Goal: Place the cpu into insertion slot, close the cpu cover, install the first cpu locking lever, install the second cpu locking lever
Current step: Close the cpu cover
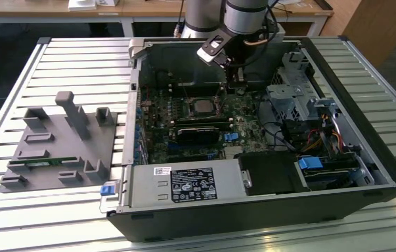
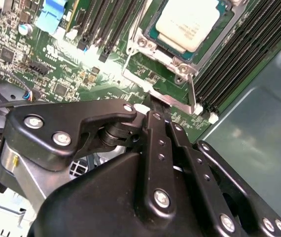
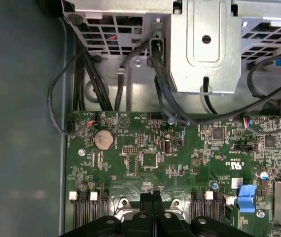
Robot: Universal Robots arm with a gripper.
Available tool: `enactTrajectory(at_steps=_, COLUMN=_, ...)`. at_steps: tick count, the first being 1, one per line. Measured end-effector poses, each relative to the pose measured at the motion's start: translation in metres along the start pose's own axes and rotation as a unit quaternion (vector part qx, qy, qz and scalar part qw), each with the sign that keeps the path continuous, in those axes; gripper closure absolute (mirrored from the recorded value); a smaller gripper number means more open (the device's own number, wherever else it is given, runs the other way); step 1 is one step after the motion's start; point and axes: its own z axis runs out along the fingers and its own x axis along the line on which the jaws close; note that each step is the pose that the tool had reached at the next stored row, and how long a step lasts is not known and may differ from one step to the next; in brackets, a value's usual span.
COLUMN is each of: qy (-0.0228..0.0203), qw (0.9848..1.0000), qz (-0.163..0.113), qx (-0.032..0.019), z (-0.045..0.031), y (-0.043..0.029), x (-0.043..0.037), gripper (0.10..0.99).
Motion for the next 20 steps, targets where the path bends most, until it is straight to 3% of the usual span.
enactTrajectory(at_steps=20, qy=0.0001, qw=1.0000, qz=0.000, qx=0.0000, z=-0.0001, y=-0.0232, x=0.0000, gripper=0.969)
